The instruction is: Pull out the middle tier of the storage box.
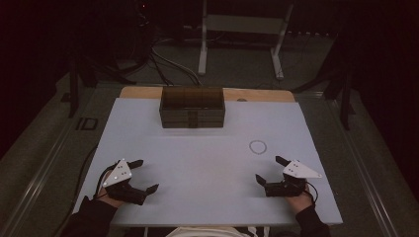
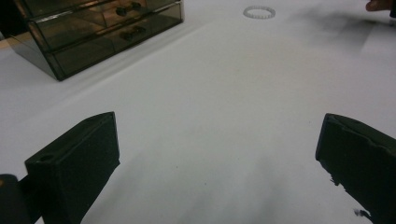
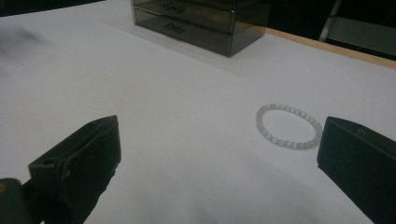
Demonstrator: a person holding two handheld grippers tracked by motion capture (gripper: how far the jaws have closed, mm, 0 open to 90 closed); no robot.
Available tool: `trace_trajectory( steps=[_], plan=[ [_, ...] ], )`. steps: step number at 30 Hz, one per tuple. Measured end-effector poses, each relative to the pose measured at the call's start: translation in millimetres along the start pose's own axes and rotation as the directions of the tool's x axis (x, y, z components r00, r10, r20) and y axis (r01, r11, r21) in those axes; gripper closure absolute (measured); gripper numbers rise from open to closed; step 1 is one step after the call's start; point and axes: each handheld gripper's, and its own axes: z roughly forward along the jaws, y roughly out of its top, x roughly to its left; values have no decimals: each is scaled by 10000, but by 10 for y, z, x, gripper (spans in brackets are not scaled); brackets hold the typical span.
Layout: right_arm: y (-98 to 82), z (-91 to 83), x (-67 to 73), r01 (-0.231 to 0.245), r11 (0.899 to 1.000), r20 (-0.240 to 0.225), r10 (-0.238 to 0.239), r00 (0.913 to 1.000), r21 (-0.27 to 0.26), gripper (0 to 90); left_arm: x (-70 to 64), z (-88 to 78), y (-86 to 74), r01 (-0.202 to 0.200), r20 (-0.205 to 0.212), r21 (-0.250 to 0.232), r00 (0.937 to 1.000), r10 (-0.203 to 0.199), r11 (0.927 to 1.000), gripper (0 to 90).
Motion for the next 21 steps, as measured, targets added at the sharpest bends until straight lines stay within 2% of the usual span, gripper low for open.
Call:
trace_trajectory(
  steps=[6, 9, 21],
  plan=[
    [1, -6, 6, 30, 10000, -48, -30, 10000, 3, 0, 3, 4, 0, 13, 5, 19, 10000, -13, 10000, 10],
    [4, -7, 5, -8, 10000, -47, 8, 10000, -34, 0, 10, 25, -7, 145, -10, 198, 9999, -145, 9997, 11],
    [4, -10, 0, -3, 9999, -69, 2, 10000, -143, 0, -93, 84, 45, -412, 378, 364, 9985, 399, 9985, 10]
  ],
)
